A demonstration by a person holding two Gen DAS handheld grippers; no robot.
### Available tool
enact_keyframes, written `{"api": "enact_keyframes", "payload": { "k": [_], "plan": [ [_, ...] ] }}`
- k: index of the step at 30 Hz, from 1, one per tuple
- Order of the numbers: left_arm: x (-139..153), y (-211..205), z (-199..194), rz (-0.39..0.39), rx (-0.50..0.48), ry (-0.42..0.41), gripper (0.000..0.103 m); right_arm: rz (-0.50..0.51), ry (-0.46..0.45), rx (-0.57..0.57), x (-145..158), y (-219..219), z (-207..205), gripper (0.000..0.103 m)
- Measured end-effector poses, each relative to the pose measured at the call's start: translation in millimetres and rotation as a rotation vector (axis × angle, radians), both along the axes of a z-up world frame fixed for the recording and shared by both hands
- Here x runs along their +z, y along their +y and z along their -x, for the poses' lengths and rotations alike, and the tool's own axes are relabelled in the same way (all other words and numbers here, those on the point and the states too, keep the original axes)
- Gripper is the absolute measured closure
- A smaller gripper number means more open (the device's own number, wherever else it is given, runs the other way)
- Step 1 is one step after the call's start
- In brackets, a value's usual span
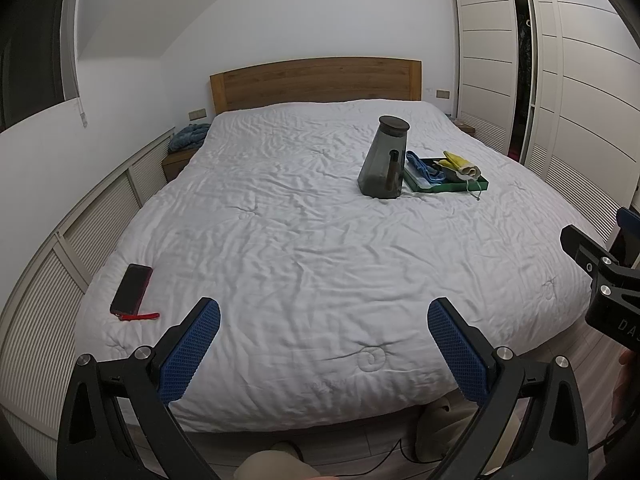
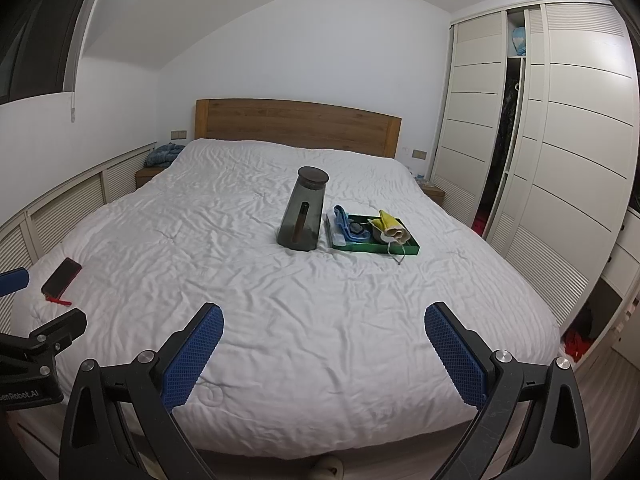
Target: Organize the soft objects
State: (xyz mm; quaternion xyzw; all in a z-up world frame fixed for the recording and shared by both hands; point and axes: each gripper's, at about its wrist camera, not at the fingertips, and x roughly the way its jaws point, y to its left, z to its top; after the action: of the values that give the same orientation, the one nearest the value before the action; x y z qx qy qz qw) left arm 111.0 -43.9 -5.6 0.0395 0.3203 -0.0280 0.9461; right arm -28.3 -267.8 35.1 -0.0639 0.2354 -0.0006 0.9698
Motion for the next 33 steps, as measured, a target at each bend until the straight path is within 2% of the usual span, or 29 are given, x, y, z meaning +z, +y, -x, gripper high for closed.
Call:
{"api": "enact_keyframes", "payload": {
  "k": [33],
  "plan": [
    [1.9, 0.7, 3.1, -0.006, -0.016, -0.018, 0.001, 0.008, -0.005, 0.004, -4.5, -0.9, 3.7, 0.000]
  ]
}}
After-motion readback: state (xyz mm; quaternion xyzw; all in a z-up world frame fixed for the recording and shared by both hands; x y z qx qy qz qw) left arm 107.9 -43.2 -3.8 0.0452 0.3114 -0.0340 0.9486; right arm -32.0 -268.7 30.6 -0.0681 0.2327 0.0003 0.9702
